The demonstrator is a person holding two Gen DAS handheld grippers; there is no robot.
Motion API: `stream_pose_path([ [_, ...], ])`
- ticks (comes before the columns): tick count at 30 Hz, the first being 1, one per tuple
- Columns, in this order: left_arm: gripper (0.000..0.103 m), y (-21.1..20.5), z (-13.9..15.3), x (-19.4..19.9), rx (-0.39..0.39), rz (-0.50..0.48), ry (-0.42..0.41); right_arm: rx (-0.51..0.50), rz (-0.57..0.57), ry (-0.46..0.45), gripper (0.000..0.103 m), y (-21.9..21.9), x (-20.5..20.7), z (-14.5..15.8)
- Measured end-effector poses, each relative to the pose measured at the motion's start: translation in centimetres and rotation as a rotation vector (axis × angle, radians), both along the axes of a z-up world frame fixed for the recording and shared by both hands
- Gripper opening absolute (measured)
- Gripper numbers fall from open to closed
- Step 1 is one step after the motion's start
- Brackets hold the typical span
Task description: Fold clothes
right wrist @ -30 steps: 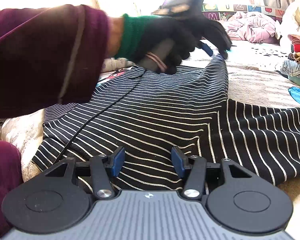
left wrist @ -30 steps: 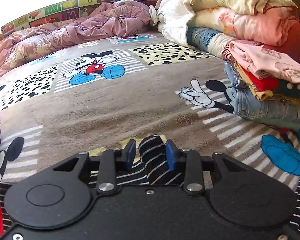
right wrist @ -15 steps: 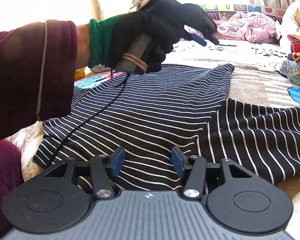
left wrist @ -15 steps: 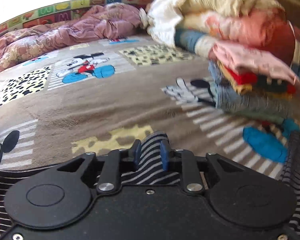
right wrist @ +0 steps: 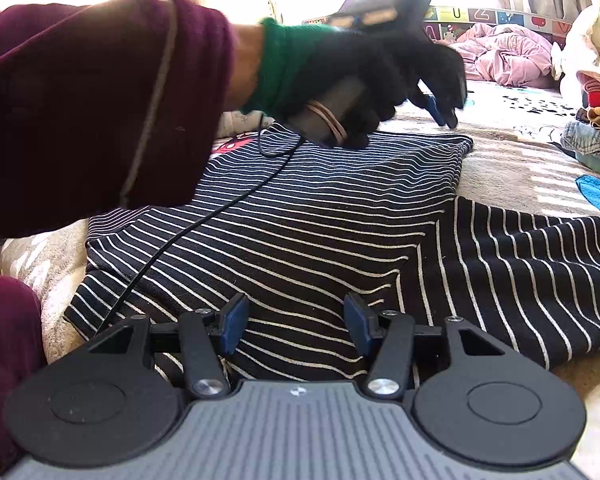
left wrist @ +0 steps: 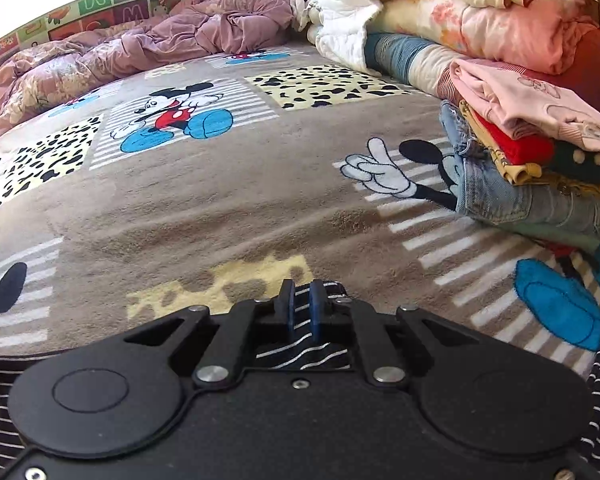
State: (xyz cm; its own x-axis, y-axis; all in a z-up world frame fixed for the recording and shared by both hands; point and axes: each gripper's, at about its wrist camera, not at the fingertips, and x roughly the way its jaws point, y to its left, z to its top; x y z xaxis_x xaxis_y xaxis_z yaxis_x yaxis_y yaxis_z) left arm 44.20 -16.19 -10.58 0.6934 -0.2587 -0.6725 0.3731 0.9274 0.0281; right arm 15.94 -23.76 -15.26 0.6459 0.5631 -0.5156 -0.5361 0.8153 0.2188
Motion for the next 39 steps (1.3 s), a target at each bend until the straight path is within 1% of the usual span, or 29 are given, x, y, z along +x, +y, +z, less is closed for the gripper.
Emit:
stream_pose_path([
  [2,0.006,-0.6,-0.8,0.3,0.018,-0.009,0.025,-0.001,0.0,0.0,0.054,0.0,0.0,0.0],
  [5,0.006,-2.1,-3.1,1.9,0.061,0.004,0.085,-0.004,-0.001,0.0,0.054,0.0,-0.2,0.1],
  [6,0.006,-2.3,-3.2,2.2,0.061,0.011,0.074,-0.006,0.0,-0.001,0.054,0.0,-0.2,0.1],
  [7,0.006,-2.3,-2.9,2.7,0.048,0.024,0.08,-0.007,0.0,-0.001,0.054,0.0,-0.3,0.1],
  [10,0.006,-0.9,-1.1,2.5,-0.045,0.051,0.065,-0.013,0.001,-0.002,0.054,0.0,-0.3,0.1],
  [11,0.006,-0.5,-0.5,1.7,-0.056,0.045,0.05,-0.016,0.001,-0.003,0.054,0.1,-0.4,0.1],
  [13,0.006,0.3,0.3,-0.2,-0.05,0.031,0.028,-0.021,0.001,-0.005,0.054,0.2,-0.4,0.2],
  [18,0.006,2.6,0.9,-5.1,-0.052,0.004,0.019,-0.035,-0.007,-0.02,0.053,0.3,-0.8,0.7],
  [20,0.006,2.6,0.4,-6.6,-0.041,-0.015,0.021,-0.03,-0.02,-0.038,0.053,0.1,-1.1,1.0],
  [23,0.006,1.3,-2.1,-6.8,0.007,-0.03,0.093,-0.034,-0.025,-0.033,0.053,0.0,-1.3,0.9],
  [24,0.006,0.6,-3.1,-6.8,0.043,-0.042,0.087,-0.047,-0.021,-0.029,0.053,0.1,-1.4,0.8],
  [25,0.006,0.3,-3.3,-7.1,0.062,-0.056,0.043,-0.059,-0.017,-0.028,0.053,0.2,-1.5,0.6],
  [27,0.006,0.8,-2.3,-7.6,0.015,-0.027,0.057,-0.071,-0.014,-0.031,0.053,0.3,-1.7,0.7],
  [28,0.008,1.0,-1.9,-8.0,-0.006,-0.015,0.063,-0.072,-0.013,-0.029,0.053,0.3,-1.8,0.8],
  [29,0.014,0.8,-2.0,-8.6,-0.002,-0.021,0.059,-0.074,-0.014,-0.028,0.053,0.2,-1.9,0.9],
  [30,0.024,0.7,-2.0,-9.2,0.001,-0.027,0.055,-0.079,-0.014,-0.028,0.053,0.3,-2.1,0.9],
  [32,0.034,0.3,-2.1,-10.5,0.008,-0.039,0.047,-0.091,-0.013,-0.031,0.053,0.3,-2.5,1.0],
  [39,0.034,-0.8,-2.4,-14.9,0.033,-0.082,0.02,-0.094,-0.016,-0.047,0.053,-0.2,-4.7,1.0],
])
